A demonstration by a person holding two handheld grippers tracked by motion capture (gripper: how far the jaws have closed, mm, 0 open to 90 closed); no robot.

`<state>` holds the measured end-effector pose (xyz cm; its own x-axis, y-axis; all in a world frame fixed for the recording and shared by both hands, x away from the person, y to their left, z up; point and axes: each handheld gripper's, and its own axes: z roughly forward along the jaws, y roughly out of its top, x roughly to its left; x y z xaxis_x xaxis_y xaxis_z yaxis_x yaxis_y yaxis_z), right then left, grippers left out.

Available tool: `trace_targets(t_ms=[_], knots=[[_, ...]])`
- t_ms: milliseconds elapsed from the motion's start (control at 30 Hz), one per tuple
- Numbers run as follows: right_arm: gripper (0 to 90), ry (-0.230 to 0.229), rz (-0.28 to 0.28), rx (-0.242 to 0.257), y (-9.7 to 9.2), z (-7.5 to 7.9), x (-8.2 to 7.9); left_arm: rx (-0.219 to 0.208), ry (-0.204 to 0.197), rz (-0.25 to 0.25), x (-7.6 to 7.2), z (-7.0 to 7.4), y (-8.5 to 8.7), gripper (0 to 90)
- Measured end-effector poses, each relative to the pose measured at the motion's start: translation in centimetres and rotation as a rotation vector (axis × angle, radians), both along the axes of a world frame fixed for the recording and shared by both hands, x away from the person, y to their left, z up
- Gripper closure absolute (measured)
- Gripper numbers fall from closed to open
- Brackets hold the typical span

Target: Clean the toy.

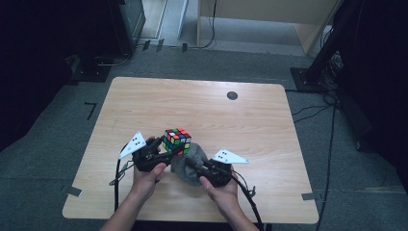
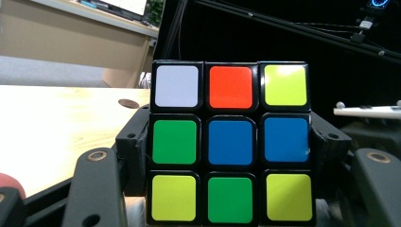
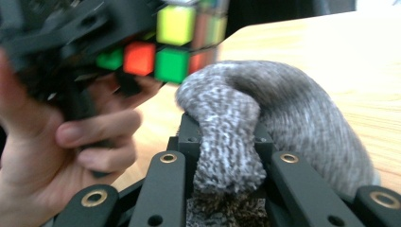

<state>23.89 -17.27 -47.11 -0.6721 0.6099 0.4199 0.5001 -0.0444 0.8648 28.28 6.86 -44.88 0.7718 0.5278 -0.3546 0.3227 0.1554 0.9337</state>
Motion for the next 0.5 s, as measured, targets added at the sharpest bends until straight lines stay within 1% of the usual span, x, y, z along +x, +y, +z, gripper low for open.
trace_targets(t_ms=[33,100,133,167,233,300,367,433,467,500], knots=[[75.5,0.000,0.000,0.000,0.0,0.0,0.0,0.001,0.000,-0.003,0.0,0.0,-0.1,34.2],[75.0,-0.006,0.073,0.000,0.9,0.0,-0.3,0.020,-0.003,-0.011,-0.1,-0.1,-0.4,34.2],[74.9,-0.030,0.113,0.002,1.4,0.3,-0.4,0.031,-0.005,-0.013,-0.2,-0.2,-0.5,34.2],[74.9,-0.030,0.113,0.002,1.4,0.3,-0.4,0.038,-0.008,-0.016,-0.3,-0.2,-0.6,34.2],[75.0,-0.031,0.094,0.010,1.0,0.6,-0.2,0.032,-0.009,-0.012,-0.3,-0.1,-0.6,34.2],[75.1,-0.020,0.054,0.021,0.1,0.6,0.2,0.017,-0.009,0.002,-0.2,0.0,-0.4,34.2],[75.4,-0.007,-0.002,0.022,-0.8,0.5,0.6,-0.003,-0.006,0.010,0.0,0.1,0.0,34.2],[75.5,0.008,-0.067,0.032,-1.5,0.2,0.8,-0.004,-0.005,0.015,0.1,0.2,0.3,34.2],[75.4,0.011,-0.075,0.044,-1.8,0.1,0.9,-0.003,-0.007,0.013,0.1,0.2,0.4,34.2],[75.1,0.007,-0.062,0.052,-1.9,0.1,0.9,-0.007,-0.006,0.007,0.2,0.2,0.4,34.2]])
